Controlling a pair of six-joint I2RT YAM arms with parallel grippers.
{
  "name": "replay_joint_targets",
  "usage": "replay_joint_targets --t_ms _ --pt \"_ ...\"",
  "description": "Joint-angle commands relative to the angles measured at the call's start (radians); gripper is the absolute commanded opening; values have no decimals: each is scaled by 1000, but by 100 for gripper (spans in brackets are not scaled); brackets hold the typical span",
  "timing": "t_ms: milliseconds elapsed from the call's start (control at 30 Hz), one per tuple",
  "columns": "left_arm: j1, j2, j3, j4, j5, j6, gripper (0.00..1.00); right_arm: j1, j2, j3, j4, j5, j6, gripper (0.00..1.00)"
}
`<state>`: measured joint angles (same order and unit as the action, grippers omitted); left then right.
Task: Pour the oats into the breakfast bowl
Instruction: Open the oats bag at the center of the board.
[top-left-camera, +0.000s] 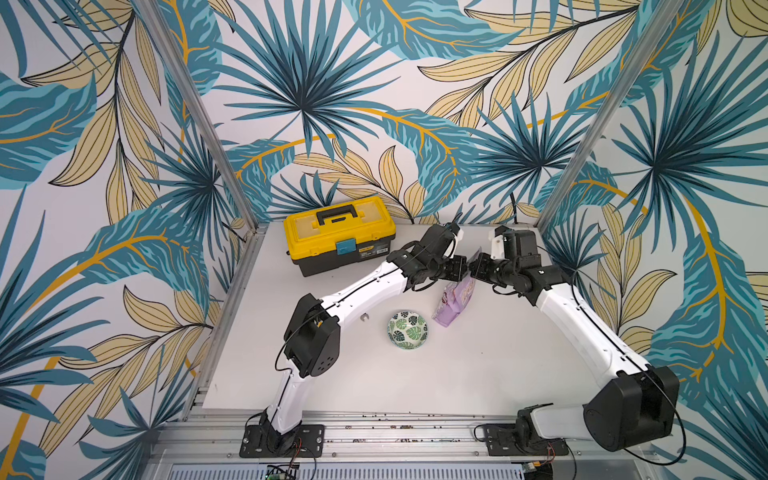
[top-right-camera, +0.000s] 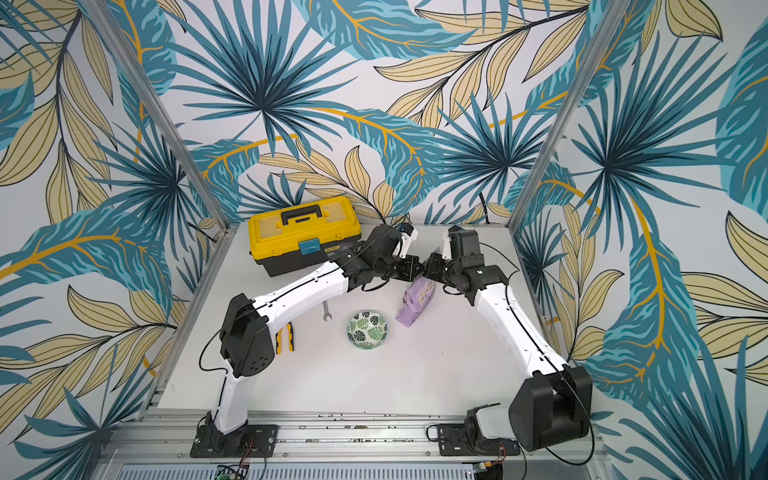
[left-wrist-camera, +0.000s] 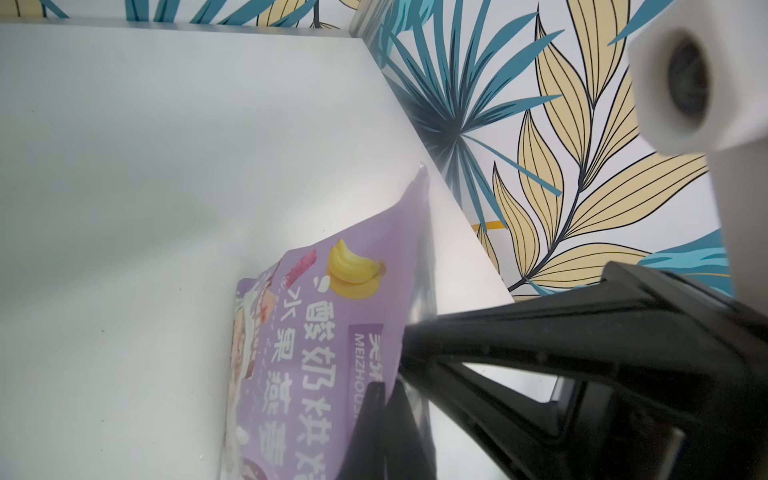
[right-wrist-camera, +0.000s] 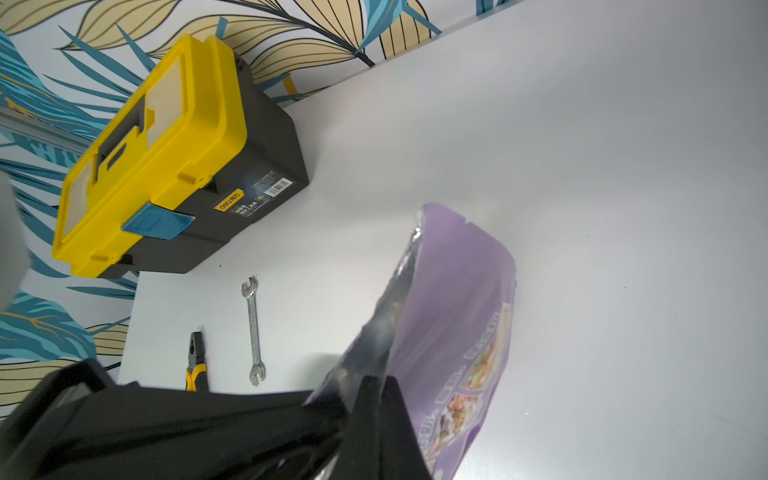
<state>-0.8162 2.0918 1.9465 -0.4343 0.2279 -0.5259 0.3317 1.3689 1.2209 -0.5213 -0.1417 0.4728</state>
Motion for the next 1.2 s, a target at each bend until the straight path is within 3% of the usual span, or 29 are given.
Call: replay_joint_targets --t_ms 0,467,600,733,900,1000,1067,1167 --pt "21 -45 -12 -56 -172 65 0 -1 -41 17 -181 128 -46 0" --pt "20 -119 -2 -96 -244 91 0 -2 -60 92 -336 310 -120 0" --pt "21 -164 -14 -116 -272 112 0 -1 -38 147 -401 438 -158 0" --pt "18 -194 -28 -126 -279 134 0 -1 -13 216 -412 489 -188 0" --pt "-10 -209 -17 -130 -278 197 0 -1 13 255 -389 368 -231 0" --pt "-25 -194 2 -128 -239 206 0 -2 10 209 -307 143 -245 0" --pt "-29 -186 4 -120 -221 189 0 -1 1 174 -258 34 -229 10" --pt "-35 -173 2 -108 -212 164 0 -2 -1 162 -239 11 -209 21"
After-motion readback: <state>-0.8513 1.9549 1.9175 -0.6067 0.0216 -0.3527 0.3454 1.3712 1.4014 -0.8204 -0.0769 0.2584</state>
